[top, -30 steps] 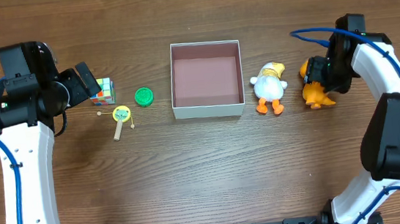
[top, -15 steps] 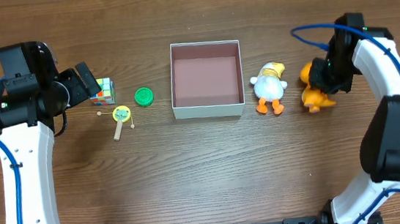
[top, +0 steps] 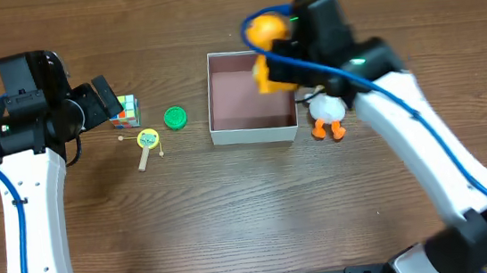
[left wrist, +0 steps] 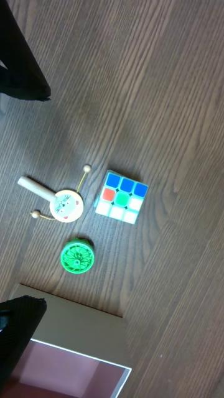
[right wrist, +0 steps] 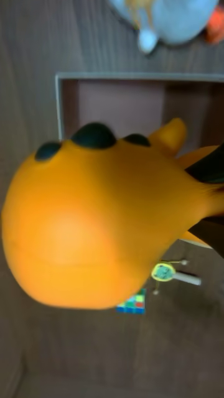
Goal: Pack container
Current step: 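Carry the orange dinosaur into the white box and release it, then grasp the white plush duck with the right gripper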
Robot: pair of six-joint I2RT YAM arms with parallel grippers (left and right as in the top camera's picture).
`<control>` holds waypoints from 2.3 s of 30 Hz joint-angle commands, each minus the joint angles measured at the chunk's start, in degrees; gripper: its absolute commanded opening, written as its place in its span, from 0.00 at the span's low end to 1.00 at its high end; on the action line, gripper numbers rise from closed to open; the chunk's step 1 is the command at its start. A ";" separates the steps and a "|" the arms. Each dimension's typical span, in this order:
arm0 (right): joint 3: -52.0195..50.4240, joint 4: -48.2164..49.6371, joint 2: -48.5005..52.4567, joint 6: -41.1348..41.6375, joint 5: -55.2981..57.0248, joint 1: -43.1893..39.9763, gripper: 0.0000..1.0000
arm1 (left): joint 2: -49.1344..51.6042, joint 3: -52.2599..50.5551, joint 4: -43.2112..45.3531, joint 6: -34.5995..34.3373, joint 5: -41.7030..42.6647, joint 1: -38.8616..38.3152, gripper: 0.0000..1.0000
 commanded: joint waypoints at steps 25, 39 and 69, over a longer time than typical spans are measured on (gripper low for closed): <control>0.81 12.85 21.84 4.33 -5.51 3.45 0.65 | -0.26 1.29 0.07 1.70 -0.20 0.28 1.00; 9.81 -9.42 1.75 -7.23 6.08 -7.58 0.70 | -0.26 1.29 0.07 1.70 -0.20 0.28 1.00; -18.84 0.46 8.70 -8.35 1.38 -19.87 0.12 | -0.26 1.29 0.07 1.70 -0.20 0.28 1.00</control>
